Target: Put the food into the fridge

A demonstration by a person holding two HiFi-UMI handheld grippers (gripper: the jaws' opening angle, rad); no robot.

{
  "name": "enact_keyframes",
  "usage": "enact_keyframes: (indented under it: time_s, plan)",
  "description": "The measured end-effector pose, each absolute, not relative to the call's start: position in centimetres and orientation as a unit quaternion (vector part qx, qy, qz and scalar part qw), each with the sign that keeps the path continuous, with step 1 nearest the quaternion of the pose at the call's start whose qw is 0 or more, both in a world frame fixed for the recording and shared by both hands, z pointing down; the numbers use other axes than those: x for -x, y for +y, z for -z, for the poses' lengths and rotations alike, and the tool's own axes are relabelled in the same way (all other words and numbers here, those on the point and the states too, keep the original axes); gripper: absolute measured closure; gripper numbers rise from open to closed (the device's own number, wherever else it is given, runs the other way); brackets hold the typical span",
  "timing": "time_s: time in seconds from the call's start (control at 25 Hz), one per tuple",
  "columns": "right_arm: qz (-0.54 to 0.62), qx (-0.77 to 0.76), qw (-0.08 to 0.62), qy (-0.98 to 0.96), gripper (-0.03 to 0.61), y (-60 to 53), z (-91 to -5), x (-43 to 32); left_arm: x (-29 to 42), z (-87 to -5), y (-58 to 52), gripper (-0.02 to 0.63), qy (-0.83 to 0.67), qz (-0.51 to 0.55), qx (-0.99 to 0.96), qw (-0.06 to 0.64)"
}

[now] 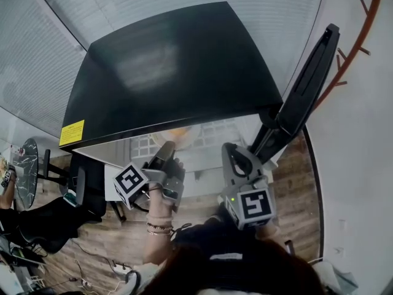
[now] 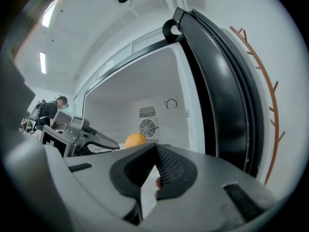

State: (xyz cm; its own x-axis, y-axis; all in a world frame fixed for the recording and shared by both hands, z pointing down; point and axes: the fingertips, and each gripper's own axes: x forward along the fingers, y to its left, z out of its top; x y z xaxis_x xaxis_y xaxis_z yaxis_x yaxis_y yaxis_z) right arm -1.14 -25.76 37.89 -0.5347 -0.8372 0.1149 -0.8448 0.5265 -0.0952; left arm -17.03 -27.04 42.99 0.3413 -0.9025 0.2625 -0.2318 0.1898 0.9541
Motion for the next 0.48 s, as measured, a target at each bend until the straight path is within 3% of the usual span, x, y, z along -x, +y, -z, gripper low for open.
enact_keyframes:
  time_s: [0.48]
  plan:
    - [-0.073, -0.475, 0.029, -0.877, 0.582, -25.7, -38.0, 2.0, 16.2, -44.3, -26.0, 0.551, -0.485, 0.266, -0.568, 0.610]
